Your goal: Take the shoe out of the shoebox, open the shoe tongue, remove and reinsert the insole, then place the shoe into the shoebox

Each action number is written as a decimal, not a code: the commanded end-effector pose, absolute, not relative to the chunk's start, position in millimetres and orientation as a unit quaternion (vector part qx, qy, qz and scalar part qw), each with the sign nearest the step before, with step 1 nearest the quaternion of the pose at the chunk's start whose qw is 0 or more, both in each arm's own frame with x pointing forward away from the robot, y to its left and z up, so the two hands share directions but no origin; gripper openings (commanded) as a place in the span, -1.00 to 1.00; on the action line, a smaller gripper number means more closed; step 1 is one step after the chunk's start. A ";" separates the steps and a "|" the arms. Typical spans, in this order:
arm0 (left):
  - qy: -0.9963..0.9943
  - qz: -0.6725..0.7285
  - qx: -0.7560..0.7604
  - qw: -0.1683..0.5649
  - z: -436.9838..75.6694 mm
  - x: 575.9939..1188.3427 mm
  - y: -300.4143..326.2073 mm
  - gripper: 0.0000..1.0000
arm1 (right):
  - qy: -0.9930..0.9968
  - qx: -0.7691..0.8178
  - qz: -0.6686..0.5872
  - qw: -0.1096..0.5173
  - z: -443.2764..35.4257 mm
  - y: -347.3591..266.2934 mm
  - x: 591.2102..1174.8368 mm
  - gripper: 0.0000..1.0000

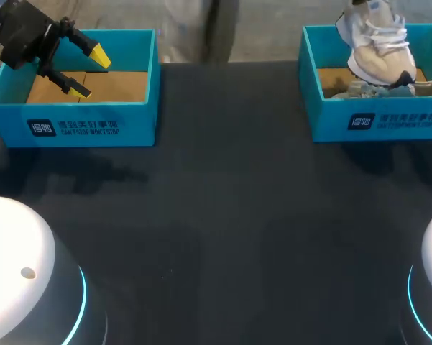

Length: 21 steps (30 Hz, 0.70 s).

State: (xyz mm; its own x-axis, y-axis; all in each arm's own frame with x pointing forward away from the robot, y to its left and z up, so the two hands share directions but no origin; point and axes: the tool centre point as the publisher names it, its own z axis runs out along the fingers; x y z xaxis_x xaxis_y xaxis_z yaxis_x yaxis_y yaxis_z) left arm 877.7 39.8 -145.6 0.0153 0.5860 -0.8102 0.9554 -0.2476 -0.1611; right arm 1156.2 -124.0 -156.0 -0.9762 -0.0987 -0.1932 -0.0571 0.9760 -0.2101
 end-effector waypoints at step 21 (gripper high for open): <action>0.570 -0.408 0.677 0.225 -145.4 878.0 40.2 1.00 | 0.982 0.065 -0.147 0.096 -163.6 -251.4 1191.2 -1.00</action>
State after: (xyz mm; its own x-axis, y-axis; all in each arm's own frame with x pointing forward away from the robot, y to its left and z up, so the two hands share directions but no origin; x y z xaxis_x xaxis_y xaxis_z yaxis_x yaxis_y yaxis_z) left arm 877.7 39.8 -145.6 0.0152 0.5859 -0.8102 0.9554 -0.2475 -0.1611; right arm 1180.6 -243.3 -161.6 -0.9716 0.0810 -0.2222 0.1451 0.9462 -0.2893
